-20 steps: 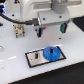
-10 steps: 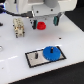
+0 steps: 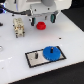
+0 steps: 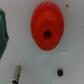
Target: Insert the blue gear onto the right peg, followed by the red gear
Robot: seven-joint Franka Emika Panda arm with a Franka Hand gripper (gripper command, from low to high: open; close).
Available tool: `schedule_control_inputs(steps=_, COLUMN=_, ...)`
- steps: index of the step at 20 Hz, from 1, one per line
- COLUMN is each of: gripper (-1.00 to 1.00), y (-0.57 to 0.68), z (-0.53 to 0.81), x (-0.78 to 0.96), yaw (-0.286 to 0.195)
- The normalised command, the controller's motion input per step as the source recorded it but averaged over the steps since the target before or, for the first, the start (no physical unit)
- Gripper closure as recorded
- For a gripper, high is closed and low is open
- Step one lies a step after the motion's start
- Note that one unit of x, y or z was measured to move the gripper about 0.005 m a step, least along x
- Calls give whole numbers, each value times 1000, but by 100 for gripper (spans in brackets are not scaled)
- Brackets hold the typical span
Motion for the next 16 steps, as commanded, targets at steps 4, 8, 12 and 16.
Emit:
schedule_control_inputs(steps=4, gripper=-100, y=13, z=-341, x=-378, yaw=0)
schedule_control_inputs(steps=8, gripper=-100, y=74, z=-304, x=-212, yaw=0)
schedule_control_inputs(steps=12, gripper=-100, y=12, z=-309, x=-38, yaw=0)
schedule_control_inputs(steps=16, gripper=100, y=19, z=-209, x=-59, yaw=0)
